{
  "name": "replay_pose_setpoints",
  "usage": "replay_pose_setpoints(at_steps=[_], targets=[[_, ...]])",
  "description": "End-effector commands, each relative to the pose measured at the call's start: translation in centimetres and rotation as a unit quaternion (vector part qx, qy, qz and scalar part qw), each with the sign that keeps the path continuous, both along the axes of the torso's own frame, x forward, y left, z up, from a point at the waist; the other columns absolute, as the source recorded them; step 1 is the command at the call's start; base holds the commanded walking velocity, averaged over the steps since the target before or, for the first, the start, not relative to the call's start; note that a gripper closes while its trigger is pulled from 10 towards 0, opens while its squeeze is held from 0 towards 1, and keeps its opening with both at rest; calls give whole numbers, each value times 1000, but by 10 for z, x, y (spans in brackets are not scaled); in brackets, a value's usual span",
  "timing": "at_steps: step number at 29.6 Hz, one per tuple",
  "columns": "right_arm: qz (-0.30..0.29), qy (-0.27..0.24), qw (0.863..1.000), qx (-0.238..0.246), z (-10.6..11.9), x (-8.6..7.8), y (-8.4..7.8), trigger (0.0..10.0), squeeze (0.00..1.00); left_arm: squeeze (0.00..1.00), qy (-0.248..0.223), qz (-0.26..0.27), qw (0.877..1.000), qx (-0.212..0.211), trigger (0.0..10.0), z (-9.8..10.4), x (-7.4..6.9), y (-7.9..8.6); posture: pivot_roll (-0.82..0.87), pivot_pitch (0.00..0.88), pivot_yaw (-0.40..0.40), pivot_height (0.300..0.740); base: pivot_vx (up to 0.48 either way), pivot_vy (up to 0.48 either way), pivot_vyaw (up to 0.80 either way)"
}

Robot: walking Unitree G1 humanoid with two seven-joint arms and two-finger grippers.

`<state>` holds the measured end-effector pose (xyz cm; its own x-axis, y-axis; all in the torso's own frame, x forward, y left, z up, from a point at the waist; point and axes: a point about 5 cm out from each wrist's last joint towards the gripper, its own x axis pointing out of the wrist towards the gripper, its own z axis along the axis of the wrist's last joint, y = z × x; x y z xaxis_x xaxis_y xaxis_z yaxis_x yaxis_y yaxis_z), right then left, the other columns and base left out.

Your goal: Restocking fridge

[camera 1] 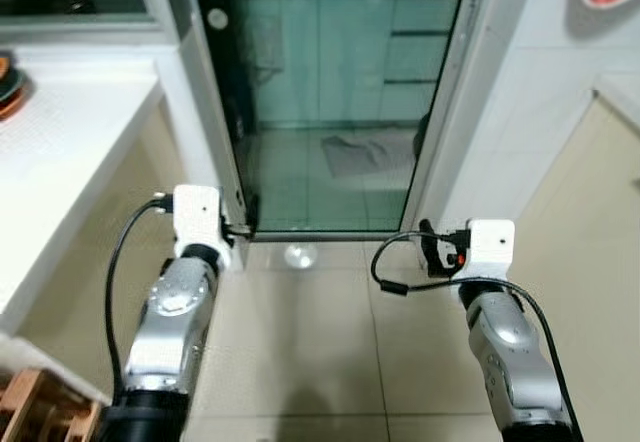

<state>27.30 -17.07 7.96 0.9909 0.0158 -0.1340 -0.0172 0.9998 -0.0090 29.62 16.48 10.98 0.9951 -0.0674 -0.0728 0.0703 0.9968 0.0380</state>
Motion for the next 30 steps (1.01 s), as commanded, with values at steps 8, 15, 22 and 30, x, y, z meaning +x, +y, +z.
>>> replay_pose_setpoints(at_steps=[8, 15, 22, 30], targets=[[-2, -5, 1000, 1, 2, 6, -2, 10000, 0, 0, 9, 5, 1000, -14, 10000, 0, 5, -2, -121, 0, 38, 740, -104, 0, 0], [-2, -7, 1000, -1, 2, 6, -2, 10000, 0, 0, 6, 8, 1000, -14, 10000, 1, 6, -3, -123, 0, 38, 740, -290, 0, 0], [-2, -7, 1000, -4, 3, 5, -3, 10000, 0, 0, 6, 7, 1000, -15, 10000, 1, 4, -6, -127, 0, 37, 740, -286, 0, 0], [-3, -2, 1000, -3, 0, 2, -4, 10000, 0, 0, 9, 5, 1000, -16, 10000, -1, 2, -7, -129, 0, 36, 740, -280, 0, 0]])
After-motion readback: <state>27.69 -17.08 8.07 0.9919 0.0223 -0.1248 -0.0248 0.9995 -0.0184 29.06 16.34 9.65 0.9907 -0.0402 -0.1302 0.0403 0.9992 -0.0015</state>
